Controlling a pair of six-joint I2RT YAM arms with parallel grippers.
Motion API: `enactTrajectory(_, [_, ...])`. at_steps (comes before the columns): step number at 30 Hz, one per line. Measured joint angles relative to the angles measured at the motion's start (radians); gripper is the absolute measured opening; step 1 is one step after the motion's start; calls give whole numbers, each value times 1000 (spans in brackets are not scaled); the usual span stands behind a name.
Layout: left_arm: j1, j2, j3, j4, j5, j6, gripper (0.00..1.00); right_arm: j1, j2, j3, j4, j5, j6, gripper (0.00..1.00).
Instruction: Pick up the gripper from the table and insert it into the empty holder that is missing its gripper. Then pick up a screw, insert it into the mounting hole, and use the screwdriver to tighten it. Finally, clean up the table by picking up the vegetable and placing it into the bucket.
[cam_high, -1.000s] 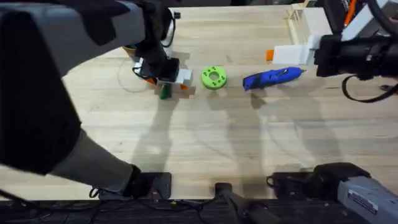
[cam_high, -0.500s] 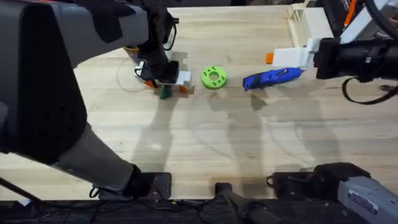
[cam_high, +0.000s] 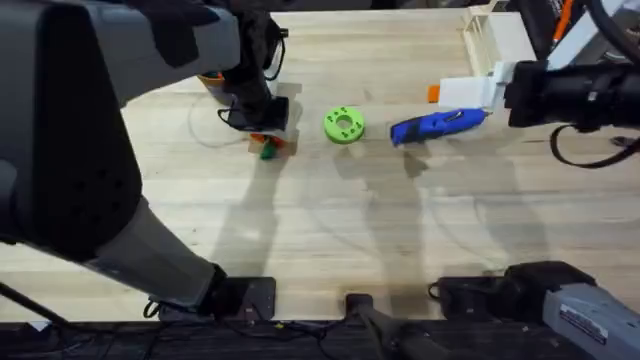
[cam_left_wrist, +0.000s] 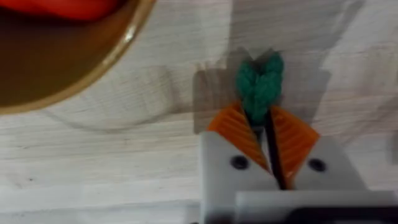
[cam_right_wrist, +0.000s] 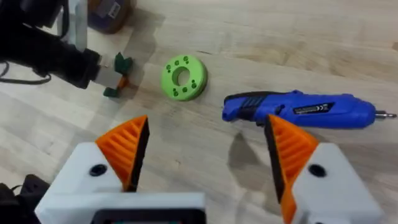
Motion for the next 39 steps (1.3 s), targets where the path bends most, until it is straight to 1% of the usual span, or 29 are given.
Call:
enactTrajectory(1, [0,0,3,0,1,0,88,0,0,0,0,0,0,993])
enactTrajectory(2, [-1,0,4,2,2,2,32,0,0,0,0,0,0,993])
enactTrajectory(3, [-1,0,4,3,2,0,19,0,0,0,0,0,0,993])
enactTrajectory(10, [-1,1,5,-3,1,-1,23,0,0,0,0,0,0,993])
enactTrajectory(12, [-1,1,10,-29,-5,-1,23,0,0,0,-1,0,0,992])
enactTrajectory(14, [0,5,24,-79,-10,-1,23,0,0,0,-1,0,0,992])
enactTrajectory(18, [1,9,104,-171,-15,-1,23,0,0,0,-1,0,0,992])
enactTrajectory(21, [4,7,209,-240,-19,-1,23,0,0,0,-1,0,0,992])
enactTrajectory(22, [14,-6,311,-298,-22,-1,23,0,0,0,-1,0,0,993])
enactTrajectory(25, [40,-28,409,-336,-25,-1,23,0,0,0,-1,0,0,993])
enactTrajectory(29, [104,-53,515,-340,-25,3,23,0,0,0,-1,0,0,993])
enactTrajectory(31, [146,-61,540,-314,-26,12,23,0,0,0,-1,0,0,993])
enactTrajectory(35, [213,-62,545,-234,-29,38,23,0,0,0,-1,0,0,993])
enactTrajectory(37, [232,-56,545,-195,-32,51,23,0,0,0,-1,0,0,992])
enactTrajectory(39, [240,-46,545,-163,-33,60,23,0,0,0,-2,0,0,992])
